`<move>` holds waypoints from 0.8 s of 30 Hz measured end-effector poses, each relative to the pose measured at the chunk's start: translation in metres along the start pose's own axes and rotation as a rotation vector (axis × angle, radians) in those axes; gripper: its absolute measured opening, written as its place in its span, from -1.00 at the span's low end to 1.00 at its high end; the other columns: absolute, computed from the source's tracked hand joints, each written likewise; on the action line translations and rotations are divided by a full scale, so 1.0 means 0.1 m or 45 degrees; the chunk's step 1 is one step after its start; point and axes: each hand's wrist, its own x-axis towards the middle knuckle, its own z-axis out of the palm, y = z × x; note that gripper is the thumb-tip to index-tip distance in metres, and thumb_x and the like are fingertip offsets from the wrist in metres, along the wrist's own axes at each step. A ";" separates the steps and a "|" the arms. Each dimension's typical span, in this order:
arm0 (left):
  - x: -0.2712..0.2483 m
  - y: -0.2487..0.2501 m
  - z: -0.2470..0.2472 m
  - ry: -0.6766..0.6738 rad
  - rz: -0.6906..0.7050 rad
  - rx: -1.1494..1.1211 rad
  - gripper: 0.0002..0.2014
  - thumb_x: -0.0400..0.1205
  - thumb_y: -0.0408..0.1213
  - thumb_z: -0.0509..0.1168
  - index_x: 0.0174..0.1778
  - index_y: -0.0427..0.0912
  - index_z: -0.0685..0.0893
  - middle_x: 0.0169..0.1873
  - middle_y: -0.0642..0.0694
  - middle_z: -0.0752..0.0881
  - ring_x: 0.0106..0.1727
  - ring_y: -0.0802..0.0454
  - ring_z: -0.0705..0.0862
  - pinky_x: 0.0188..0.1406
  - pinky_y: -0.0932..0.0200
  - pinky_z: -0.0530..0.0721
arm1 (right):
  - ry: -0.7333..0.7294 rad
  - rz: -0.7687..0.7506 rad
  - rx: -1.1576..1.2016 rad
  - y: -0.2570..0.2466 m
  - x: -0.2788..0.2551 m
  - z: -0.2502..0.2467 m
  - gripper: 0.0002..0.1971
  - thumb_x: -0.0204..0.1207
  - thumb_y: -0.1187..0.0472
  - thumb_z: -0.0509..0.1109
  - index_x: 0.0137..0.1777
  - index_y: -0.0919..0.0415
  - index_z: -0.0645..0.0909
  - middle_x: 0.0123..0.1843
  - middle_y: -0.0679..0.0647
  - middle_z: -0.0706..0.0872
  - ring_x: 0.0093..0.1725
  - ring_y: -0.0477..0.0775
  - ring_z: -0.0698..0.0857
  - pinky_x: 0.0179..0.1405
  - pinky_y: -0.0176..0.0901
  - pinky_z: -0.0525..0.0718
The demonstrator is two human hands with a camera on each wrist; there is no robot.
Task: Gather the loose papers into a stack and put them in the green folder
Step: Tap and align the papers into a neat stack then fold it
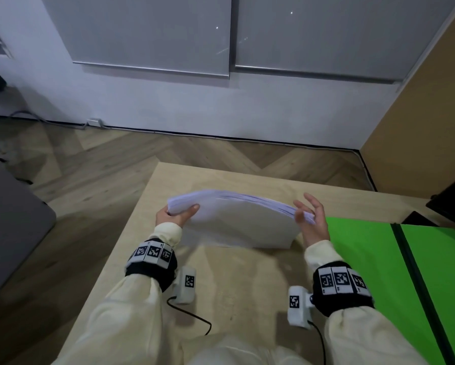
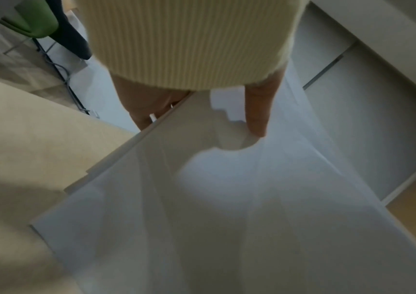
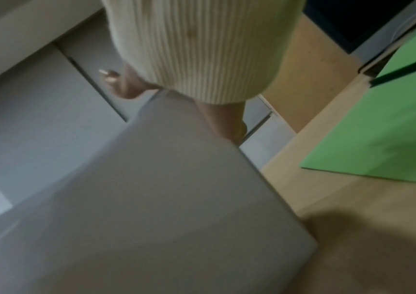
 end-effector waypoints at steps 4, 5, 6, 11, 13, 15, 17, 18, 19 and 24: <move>0.04 -0.01 0.01 -0.049 0.015 0.101 -0.42 0.34 -0.29 0.59 0.26 -0.20 0.55 0.03 -0.08 0.59 0.09 0.01 0.58 0.18 0.17 0.53 | -0.207 0.058 -0.401 0.13 -0.10 -0.10 -0.37 0.15 0.19 0.68 0.26 0.08 0.58 0.14 -0.01 0.68 0.10 -0.24 0.68 0.29 -0.14 0.54; 0.04 -0.01 0.02 -0.061 0.012 0.136 -0.36 0.34 -0.28 0.59 0.33 -0.24 0.52 0.05 -0.06 0.59 0.12 0.01 0.58 0.19 0.18 0.52 | -0.134 0.077 -0.421 0.13 -0.10 -0.08 -0.58 0.23 0.40 0.61 0.08 0.11 0.66 0.00 0.03 0.73 -0.07 -0.30 0.72 0.18 -0.11 0.57; 0.02 -0.01 0.04 -0.068 -0.009 0.158 -0.38 0.35 -0.26 0.58 0.31 -0.29 0.55 0.02 -0.09 0.61 0.13 -0.03 0.63 0.16 0.18 0.53 | -0.036 0.105 -0.444 0.13 -0.09 -0.05 -0.71 0.27 0.47 0.57 -0.05 0.19 0.70 -0.12 0.11 0.74 -0.22 -0.22 0.73 0.01 -0.16 0.60; -0.11 0.12 0.06 -0.039 0.042 0.069 -0.62 0.44 -0.23 0.51 0.06 -0.37 0.62 -0.11 -0.20 0.64 -0.04 -0.12 0.63 -0.01 0.13 0.52 | 0.157 0.047 -0.206 -0.19 -0.02 0.04 -0.78 0.36 0.39 0.53 -0.01 0.48 0.71 -0.25 0.07 0.72 -0.59 -0.47 0.58 -0.43 -0.48 0.60; -0.16 0.16 0.05 -0.022 0.086 -0.033 -0.67 0.45 -0.23 0.50 0.04 -0.25 0.60 -0.09 -0.16 0.64 -0.05 -0.05 0.60 -0.03 0.17 0.50 | 0.152 -0.049 -0.131 -0.34 -0.04 0.01 -0.69 0.43 0.44 0.46 0.15 0.56 0.64 -0.14 0.09 0.68 -0.64 -0.55 0.54 -0.54 -0.70 0.51; -0.25 0.19 0.05 -0.021 0.137 -0.090 -0.69 0.46 -0.20 0.49 0.04 -0.18 0.59 -0.06 -0.15 0.64 -0.03 0.00 0.59 -0.02 0.20 0.48 | 0.115 -0.099 -0.069 -0.39 -0.09 -0.01 -0.63 0.41 0.35 0.50 0.17 0.55 0.63 -0.33 -0.04 0.73 -0.59 -0.54 0.59 -0.53 -0.72 0.50; -0.28 0.13 0.08 -0.026 0.130 -0.160 -0.53 0.37 -0.03 0.52 0.11 -0.21 0.66 0.03 -0.19 0.68 0.05 -0.02 0.62 0.04 0.18 0.51 | 0.065 -0.049 -0.036 -0.30 -0.14 -0.01 -0.44 0.21 0.00 0.62 0.10 0.40 0.67 -0.36 -0.18 0.72 -0.50 -0.48 0.63 -0.48 -0.70 0.53; -0.29 0.10 0.11 -0.006 0.110 -0.209 -0.41 0.28 0.06 0.53 0.15 -0.20 0.68 0.11 -0.20 0.69 0.13 -0.06 0.63 0.13 0.16 0.54 | 0.042 -0.005 -0.062 -0.25 -0.17 0.01 -0.37 0.05 -0.18 0.62 0.01 0.26 0.69 -0.33 -0.19 0.71 -0.44 -0.44 0.65 -0.44 -0.70 0.54; -0.30 0.09 0.15 0.042 0.087 -0.239 -0.38 0.23 0.09 0.51 0.15 -0.16 0.68 0.19 -0.21 0.68 0.23 -0.11 0.63 0.24 0.11 0.56 | 0.074 0.030 -0.081 -0.19 -0.19 0.03 -0.43 -0.01 -0.26 0.60 -0.11 0.14 0.69 -0.33 -0.20 0.71 -0.36 -0.37 0.65 -0.42 -0.71 0.54; -0.27 0.11 0.30 0.366 0.048 -0.296 -0.46 0.32 -0.07 0.57 0.15 -0.19 0.62 0.06 -0.16 0.72 0.08 -0.08 0.69 0.14 0.25 0.58 | 0.418 0.153 0.021 -0.05 -0.11 0.13 -0.79 0.42 0.07 0.49 -0.39 0.06 0.60 -0.29 0.01 0.65 -0.13 0.04 0.58 -0.15 -0.26 0.57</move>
